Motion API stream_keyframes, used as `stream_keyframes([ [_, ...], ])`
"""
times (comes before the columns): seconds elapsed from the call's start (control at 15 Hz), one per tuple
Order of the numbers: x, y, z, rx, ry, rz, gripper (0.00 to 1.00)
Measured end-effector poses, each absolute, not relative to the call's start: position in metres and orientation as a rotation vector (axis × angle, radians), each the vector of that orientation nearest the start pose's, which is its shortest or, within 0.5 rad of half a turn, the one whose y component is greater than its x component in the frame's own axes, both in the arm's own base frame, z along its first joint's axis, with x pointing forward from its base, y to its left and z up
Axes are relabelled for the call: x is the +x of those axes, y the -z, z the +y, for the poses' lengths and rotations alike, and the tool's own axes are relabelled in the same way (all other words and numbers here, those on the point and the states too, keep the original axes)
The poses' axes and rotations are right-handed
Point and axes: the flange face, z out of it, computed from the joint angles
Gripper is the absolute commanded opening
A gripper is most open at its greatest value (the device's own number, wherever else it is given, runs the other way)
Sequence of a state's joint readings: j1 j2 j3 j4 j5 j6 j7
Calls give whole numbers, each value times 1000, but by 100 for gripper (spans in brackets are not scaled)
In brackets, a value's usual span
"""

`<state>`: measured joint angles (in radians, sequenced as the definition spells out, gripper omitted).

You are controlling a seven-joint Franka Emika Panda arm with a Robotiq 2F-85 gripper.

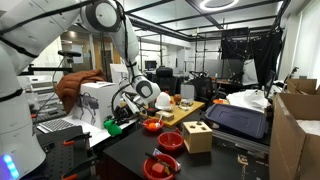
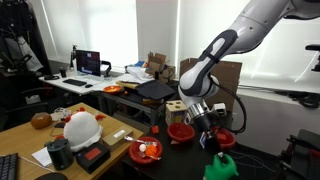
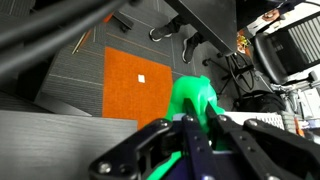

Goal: Remove the green toy from the red bowl

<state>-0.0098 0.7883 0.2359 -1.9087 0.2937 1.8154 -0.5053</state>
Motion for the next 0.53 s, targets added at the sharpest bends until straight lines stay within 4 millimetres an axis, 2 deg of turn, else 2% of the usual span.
stream_keyframes([
  [0.27,488,-35,154,-2325,-1014,-617,3],
  [0.53,505,-21,165,-2391,-897,-595,3],
])
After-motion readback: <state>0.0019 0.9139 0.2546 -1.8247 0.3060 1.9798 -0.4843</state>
